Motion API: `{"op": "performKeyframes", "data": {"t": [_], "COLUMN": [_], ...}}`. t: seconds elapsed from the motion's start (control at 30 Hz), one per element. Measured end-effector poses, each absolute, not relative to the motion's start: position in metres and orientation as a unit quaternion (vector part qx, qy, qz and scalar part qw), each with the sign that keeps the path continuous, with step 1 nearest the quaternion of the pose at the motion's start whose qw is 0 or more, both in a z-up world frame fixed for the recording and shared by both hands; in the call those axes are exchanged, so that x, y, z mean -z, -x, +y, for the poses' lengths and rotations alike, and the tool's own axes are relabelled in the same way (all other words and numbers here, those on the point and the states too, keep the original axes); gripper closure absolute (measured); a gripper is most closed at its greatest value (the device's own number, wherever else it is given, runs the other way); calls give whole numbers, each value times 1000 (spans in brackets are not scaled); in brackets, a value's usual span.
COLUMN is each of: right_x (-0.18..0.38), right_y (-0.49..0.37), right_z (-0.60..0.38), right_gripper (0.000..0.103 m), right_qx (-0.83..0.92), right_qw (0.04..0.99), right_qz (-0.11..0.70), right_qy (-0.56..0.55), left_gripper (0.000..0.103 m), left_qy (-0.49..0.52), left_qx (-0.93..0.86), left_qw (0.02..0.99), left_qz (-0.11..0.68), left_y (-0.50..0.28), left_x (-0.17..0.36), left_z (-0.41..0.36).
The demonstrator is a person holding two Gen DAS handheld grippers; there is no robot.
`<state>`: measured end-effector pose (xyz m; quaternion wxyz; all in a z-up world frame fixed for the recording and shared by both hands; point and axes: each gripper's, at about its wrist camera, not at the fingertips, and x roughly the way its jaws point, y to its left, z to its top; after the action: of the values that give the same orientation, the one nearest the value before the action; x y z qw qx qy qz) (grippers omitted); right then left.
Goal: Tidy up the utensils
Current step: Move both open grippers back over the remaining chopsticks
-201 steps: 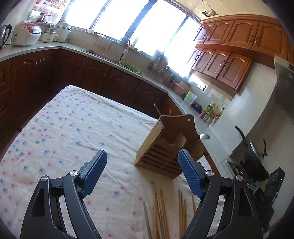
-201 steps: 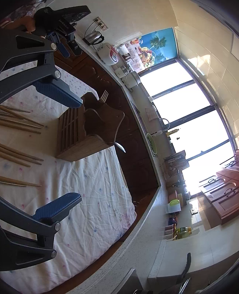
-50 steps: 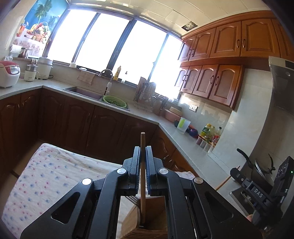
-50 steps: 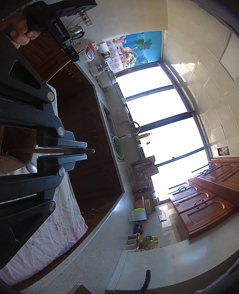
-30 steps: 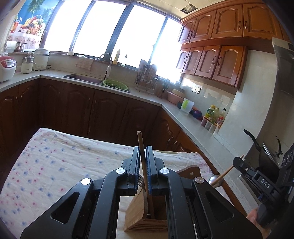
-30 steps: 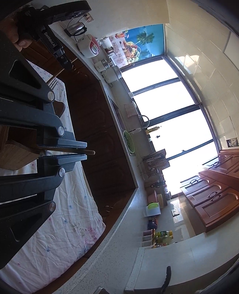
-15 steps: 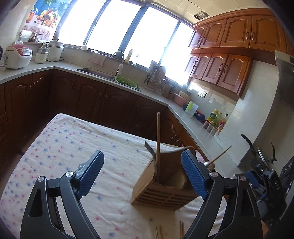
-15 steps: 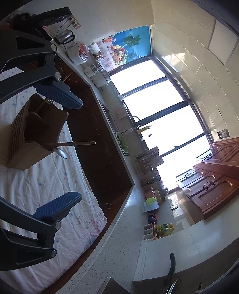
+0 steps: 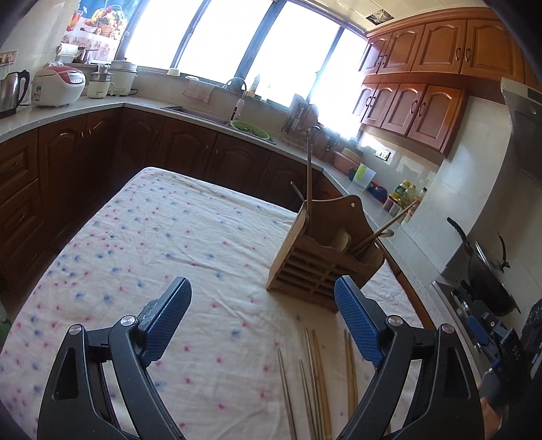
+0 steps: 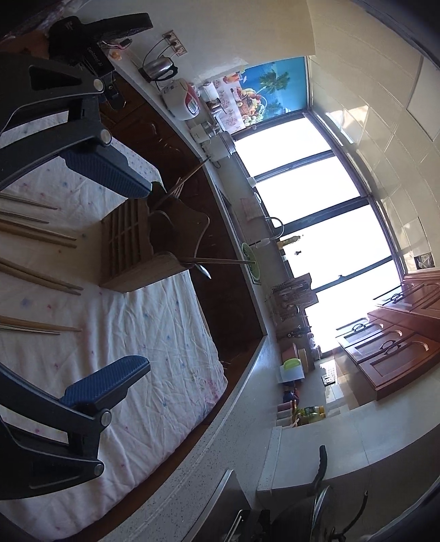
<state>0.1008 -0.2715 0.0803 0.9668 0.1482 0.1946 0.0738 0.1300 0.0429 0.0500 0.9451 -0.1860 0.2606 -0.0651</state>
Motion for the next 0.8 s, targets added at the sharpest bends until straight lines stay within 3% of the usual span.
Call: {"op": "performKeyframes", "data": {"t": [0.8], "right_x": [-10], "right_y": [-63], "right_z": [-262], "right_gripper": [7], "right_qx": [-66], "right_qw": [948], "right_qz": [282], "right_qy": [-135], "left_gripper": [15], "left_qy": [141], "left_qx": [71], "left_qw": [927], "left_qz": [341], "left_y": [-101], "left_x": [6], "left_z": [14]}}
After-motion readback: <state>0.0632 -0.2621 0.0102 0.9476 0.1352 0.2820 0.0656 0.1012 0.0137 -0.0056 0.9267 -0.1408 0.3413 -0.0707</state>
